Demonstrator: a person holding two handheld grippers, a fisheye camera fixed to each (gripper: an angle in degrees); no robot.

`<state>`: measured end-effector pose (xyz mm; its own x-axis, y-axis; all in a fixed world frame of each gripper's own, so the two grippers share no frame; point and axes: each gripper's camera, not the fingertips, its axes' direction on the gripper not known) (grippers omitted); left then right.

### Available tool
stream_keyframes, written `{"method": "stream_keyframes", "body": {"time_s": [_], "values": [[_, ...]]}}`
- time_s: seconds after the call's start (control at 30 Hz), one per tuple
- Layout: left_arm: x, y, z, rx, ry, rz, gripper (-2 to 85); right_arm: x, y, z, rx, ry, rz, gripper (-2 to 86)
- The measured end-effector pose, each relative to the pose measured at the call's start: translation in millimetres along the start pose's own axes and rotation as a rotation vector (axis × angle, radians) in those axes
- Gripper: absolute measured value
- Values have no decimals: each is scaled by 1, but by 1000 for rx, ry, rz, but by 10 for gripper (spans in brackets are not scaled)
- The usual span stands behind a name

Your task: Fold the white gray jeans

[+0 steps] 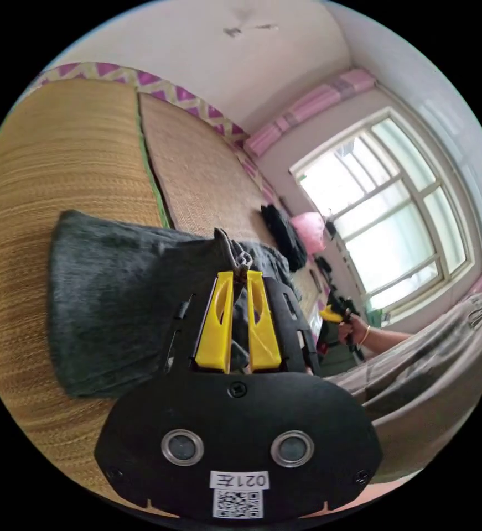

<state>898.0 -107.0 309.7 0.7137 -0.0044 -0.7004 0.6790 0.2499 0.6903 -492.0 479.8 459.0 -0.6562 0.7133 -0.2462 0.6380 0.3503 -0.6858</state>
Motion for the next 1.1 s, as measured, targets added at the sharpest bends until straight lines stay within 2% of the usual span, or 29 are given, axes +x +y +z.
{"method": "stream_keyframes", "body": {"time_s": [0.23,0.43,0.53,0.57,0.7,0.77,0.9,1.0,1.03,1.1], "values": [[-75,29,-186,360,-110,-210,33,24,-10,48,136,-69,148,124],[-149,76,-305,548,-324,-451,32,19,-14,70,279,-204,291,78],[-191,102,-358,599,-447,-562,31,-11,-33,61,272,-128,274,65],[-201,106,-367,587,-457,-587,31,-27,-43,56,263,-90,248,63],[-269,124,-380,257,-487,-687,31,-79,-76,42,250,24,173,59],[-285,139,-378,199,-486,-700,30,-108,-96,41,203,119,172,59],[-304,188,-390,349,-369,-758,22,-131,-108,43,149,156,218,68],[-287,222,-431,648,-455,-787,-1,-162,-91,26,209,191,224,73],[-278,224,-444,732,-457,-728,-2,-184,-83,21,237,218,170,71],[-265,196,-448,669,-461,-579,4,-229,-80,22,240,260,23,69]]}}
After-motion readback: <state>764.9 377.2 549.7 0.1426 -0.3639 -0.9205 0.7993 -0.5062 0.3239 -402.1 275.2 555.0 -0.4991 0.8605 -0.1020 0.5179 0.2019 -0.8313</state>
